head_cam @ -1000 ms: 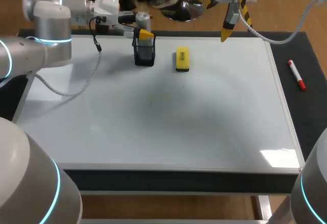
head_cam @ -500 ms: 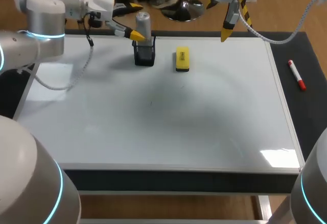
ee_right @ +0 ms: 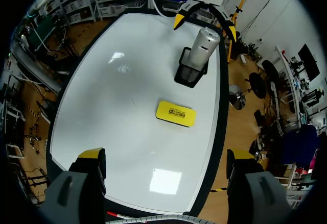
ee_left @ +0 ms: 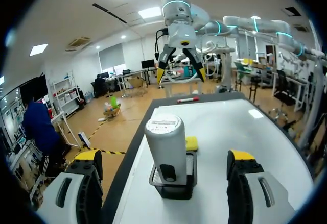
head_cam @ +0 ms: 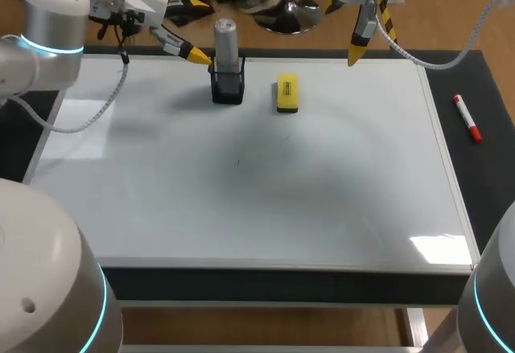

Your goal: Pick up the inspection probe, press it on each red-marked spot on the whiteboard one by one, put down the probe, pick up the eraser, and wipe off all the red marks.

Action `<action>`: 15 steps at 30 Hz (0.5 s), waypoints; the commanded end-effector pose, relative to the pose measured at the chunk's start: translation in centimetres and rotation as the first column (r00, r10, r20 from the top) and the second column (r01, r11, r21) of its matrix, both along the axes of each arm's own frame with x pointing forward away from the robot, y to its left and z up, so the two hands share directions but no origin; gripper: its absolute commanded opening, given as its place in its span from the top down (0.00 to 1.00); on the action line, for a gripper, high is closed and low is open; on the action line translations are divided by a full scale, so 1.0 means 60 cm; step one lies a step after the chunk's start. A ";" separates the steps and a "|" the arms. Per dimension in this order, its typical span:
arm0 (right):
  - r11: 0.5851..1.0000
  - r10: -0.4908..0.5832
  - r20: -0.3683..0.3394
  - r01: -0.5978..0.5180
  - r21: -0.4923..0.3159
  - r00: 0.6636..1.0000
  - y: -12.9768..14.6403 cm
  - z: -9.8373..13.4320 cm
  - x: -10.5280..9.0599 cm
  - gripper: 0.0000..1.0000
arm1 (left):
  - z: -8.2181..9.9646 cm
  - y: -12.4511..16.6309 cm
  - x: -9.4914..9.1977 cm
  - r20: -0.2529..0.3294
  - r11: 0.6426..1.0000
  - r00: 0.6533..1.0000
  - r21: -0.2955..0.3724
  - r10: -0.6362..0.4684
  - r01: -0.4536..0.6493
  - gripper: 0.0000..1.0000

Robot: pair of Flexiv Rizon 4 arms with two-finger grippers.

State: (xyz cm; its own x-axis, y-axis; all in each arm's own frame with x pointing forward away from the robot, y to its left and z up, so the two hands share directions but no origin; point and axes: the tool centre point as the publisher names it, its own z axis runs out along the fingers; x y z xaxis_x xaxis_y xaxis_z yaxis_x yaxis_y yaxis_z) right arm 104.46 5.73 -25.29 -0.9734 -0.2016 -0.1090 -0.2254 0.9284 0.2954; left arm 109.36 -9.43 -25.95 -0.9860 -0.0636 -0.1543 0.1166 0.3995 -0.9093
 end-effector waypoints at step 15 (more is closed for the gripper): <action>1.000 0.001 -0.003 -0.001 -0.005 1.000 -0.001 0.002 0.001 0.00 | 0.025 0.033 -0.028 0.033 0.995 0.998 0.078 0.062 -0.064 0.00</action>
